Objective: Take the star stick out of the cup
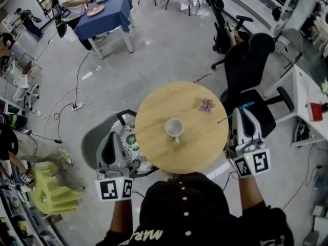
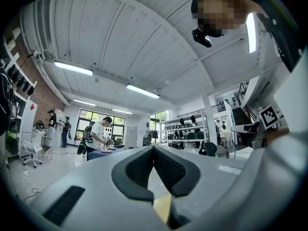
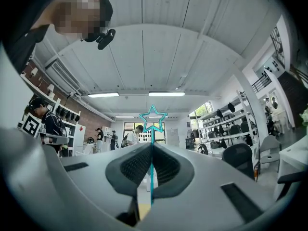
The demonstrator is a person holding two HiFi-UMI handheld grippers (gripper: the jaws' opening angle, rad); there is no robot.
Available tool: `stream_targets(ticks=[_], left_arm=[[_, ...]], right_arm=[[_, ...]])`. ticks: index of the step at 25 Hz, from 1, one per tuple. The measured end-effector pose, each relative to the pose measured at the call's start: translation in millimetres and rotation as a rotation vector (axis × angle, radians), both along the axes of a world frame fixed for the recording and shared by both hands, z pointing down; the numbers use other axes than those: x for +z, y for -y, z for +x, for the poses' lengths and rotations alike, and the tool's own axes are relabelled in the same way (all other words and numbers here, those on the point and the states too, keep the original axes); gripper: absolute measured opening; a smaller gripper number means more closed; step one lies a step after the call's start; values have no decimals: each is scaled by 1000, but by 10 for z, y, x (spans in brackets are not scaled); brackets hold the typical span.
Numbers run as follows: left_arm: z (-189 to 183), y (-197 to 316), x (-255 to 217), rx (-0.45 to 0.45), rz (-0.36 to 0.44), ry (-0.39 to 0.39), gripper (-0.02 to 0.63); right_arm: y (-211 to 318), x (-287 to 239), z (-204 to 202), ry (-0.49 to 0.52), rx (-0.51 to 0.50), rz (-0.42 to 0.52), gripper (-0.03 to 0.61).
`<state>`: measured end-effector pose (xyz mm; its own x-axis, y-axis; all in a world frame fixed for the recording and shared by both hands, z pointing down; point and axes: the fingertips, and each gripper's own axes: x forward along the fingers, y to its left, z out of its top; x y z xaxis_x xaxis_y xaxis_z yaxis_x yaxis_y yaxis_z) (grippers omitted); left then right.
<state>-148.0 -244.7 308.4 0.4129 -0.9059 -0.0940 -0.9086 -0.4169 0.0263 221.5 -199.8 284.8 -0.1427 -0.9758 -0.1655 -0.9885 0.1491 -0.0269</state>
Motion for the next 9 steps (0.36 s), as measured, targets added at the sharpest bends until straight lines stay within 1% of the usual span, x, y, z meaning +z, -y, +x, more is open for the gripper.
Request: stream_targets(ticks=[9], left_arm=[[68, 39, 9, 6, -4, 0, 3]], right_arm=[[22, -2, 41, -11, 5, -5, 6]])
